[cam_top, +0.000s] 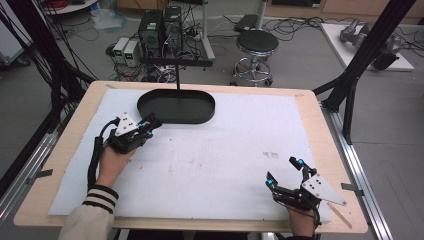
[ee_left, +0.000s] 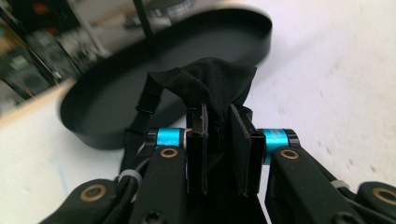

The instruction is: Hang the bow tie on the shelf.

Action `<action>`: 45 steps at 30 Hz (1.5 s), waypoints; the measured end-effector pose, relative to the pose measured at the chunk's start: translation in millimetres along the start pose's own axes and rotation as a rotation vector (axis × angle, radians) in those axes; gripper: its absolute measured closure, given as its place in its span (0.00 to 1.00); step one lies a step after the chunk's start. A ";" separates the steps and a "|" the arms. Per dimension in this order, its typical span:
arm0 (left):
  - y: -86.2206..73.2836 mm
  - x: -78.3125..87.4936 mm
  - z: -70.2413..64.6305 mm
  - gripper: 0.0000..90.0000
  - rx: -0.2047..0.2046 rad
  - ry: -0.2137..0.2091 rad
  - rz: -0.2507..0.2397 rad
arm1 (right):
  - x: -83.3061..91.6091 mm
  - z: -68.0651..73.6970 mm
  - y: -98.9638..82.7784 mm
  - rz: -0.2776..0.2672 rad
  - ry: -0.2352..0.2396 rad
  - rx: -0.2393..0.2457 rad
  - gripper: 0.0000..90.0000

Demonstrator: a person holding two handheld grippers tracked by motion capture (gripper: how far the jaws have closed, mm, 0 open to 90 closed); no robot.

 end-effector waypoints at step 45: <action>105.7 23.3 67.9 0.86 0.003 0.440 -0.426 | -4.2 -3.5 -6.5 0.020 -0.001 -0.004 0.11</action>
Point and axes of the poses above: each handheld gripper's, and its own axes: x roughly backward along the jaws, y roughly out of its top, z roughly to its left, the point moved 8 cm from there along -x, roughly forward along the jaws, and after that the axes turned 15 degrees about z, right-handed, at the moved point
